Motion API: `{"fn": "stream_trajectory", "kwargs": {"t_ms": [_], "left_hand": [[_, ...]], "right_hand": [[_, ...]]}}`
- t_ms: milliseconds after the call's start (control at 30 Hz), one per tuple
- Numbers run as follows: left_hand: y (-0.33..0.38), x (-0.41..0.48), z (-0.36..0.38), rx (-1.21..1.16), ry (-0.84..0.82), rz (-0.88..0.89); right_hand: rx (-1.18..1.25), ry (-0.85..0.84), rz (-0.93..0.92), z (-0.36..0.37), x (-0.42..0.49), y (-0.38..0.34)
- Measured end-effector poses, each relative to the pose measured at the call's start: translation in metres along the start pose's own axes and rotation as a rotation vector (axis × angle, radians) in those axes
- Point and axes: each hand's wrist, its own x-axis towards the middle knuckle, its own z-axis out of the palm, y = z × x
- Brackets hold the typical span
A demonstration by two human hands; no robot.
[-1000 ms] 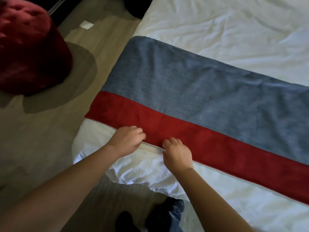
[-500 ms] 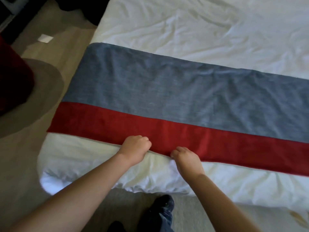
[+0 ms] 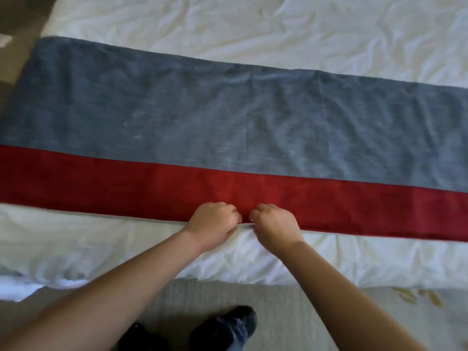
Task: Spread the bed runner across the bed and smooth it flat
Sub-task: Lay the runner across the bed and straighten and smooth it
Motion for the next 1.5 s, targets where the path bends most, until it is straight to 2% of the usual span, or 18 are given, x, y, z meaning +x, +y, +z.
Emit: {"fn": "stream_trajectory", "kwargs": {"t_ms": [167,333,400,500,600,700,800,967,1167,1300,1500], "left_hand": [[0.009,0.012,0.004,-0.075,-0.085,-0.061],[0.009,0.036,-0.012,0.028,-0.256,0.022],[0.010,0.057,-0.025,0.072,-0.207,0.030],[0.011,0.100,-0.048,0.051,0.012,0.029],[0.008,0.151,-0.074,0.049,0.187,-0.082],[-0.003,0.204,-0.093,0.045,0.289,-0.192],[-0.021,0.252,-0.102,0.028,0.314,-0.253],[-0.059,0.307,-0.109,0.052,0.327,-0.293],[-0.117,0.345,-0.118,0.100,0.256,-0.371],[-0.146,0.361,-0.124,0.141,0.185,-0.397],[-0.156,0.373,-0.120,0.291,0.120,-0.347]], "right_hand": [[0.068,0.009,-0.014,0.012,-0.014,0.011],[0.166,-0.014,-0.088,0.011,-0.010,0.027],[0.176,0.016,-0.121,-0.005,-0.004,0.041],[0.153,0.135,-0.067,-0.038,0.017,0.072],[0.119,0.203,0.039,-0.077,0.053,0.109],[0.050,0.267,0.106,-0.110,0.098,0.146],[0.038,0.303,0.143,-0.130,0.144,0.176],[0.019,0.267,0.181,-0.138,0.207,0.203],[-0.032,0.222,0.199,-0.141,0.263,0.222],[-0.019,0.250,0.182,-0.148,0.293,0.228],[-0.005,0.183,0.150,-0.147,0.328,0.235]]}}
